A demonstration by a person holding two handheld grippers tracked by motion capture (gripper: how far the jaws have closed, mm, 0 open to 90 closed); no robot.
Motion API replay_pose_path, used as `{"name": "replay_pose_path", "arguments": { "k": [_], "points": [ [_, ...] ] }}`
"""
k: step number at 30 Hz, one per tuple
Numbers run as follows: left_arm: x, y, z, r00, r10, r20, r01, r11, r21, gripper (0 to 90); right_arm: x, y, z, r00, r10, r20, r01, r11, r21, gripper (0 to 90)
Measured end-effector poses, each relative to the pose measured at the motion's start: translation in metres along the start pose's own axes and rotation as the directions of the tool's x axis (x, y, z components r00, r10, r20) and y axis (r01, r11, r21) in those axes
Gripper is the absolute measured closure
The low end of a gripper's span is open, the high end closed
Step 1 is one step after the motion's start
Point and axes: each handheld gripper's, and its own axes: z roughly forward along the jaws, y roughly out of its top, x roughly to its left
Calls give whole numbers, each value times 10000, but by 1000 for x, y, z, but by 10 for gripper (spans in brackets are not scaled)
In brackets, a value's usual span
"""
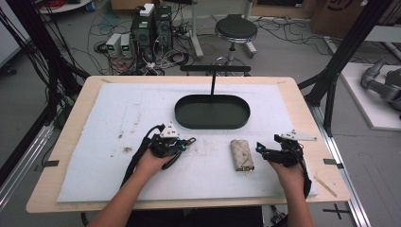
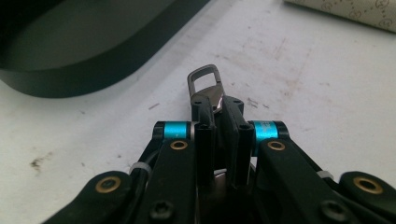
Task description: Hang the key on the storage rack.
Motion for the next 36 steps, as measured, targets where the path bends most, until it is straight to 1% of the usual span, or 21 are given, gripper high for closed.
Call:
{"name": "replay_pose_path", "arguments": {
  "k": [2,5,6,9,12,15,16,18,19,23,24,25,26,27,28,30,32,33,34,35,36],
  "points": [
    [1,3,-4,9999,120,-83,-121,9999,-94,874,0,0,0,10000,-4,-5,4,10000,-8,158],
    [2,14,-12,9995,273,-146,-278,9990,-358,876,0,0,0,10000,38,6,-38,10000,-32,158],
    [2,14,-12,9995,273,-146,-278,9990,-358,877,0,0,0,10000,41,5,-41,10000,-37,158],
    [3,25,-18,9995,303,-131,-312,9966,-764,878,0,0,0,10000,31,6,-31,10000,-42,158],
    [4,32,-21,9996,286,-58,-290,9951,-950,878,0,0,0,10000,37,-9,-38,10000,-41,158],
    [6,47,-24,9991,391,-170,-409,9915,-1232,877,0,0,0,10000,-1,-15,1,10000,-36,158],
    [6,47,-24,9991,391,-170,-409,9915,-1232,877,0,0,0,10000,11,-6,-11,10000,-34,158],
    [9,59,-27,9990,375,-242,-407,9877,-1511,877,0,0,0,10000,47,-7,-47,10000,-25,158],
    [9,59,-27,9990,375,-242,-407,9877,-1511,878,0,0,0,10000,48,-7,-48,10000,-29,158],
    [17,80,-32,9983,422,-398,-489,9815,-1852,878,-1,0,0,10000,62,-21,-62,10000,-31,158],
    [17,80,-32,9983,422,-398,-489,9815,-1852,878,-1,0,0,10000,72,-10,-72,10000,-28,158],
    [20,89,-35,9980,434,-459,-518,9784,-2004,878,-1,0,0,10000,78,-14,-79,10000,-30,158],
    [20,89,-35,9980,434,-459,-518,9784,-2004,877,-1,0,0,10000,78,-14,-79,10000,-30,158],
    [23,98,-38,9973,470,-571,-580,9758,-2107,877,-2,0,0,9999,100,-10,-100,9999,-34,158],
    [23,98,-38,9973,470,-571,-580,9758,-2107,878,-2,0,0,9999,100,-10,-100,9999,-34,158],
    [27,111,-41,9958,521,-759,-676,9732,-2199,878,-2,-1,0,10000,85,-3,-85,10000,-44,158],
    [29,115,-41,9958,493,-768,-653,9730,-2215,877,-2,-1,0,10000,92,-17,-92,10000,-30,158],
    [33,123,-41,9945,564,-882,-743,9738,-2148,877,-2,-1,0,10000,85,-7,-85,10000,-30,158],
    [33,123,-41,9945,564,-882,-743,9738,-2148,877,-2,-1,0,10000,85,-7,-85,10000,-30,158],
    [36,131,-40,9941,497,-968,-698,9738,-2165,877,-2,-1,0,9999,108,-16,-108,9999,-25,158],
    [36,131,-40,9941,497,-968,-698,9738,-2165,877,-2,-1,0,9999,108,-16,-108,9999,-25,158]
  ]
}}
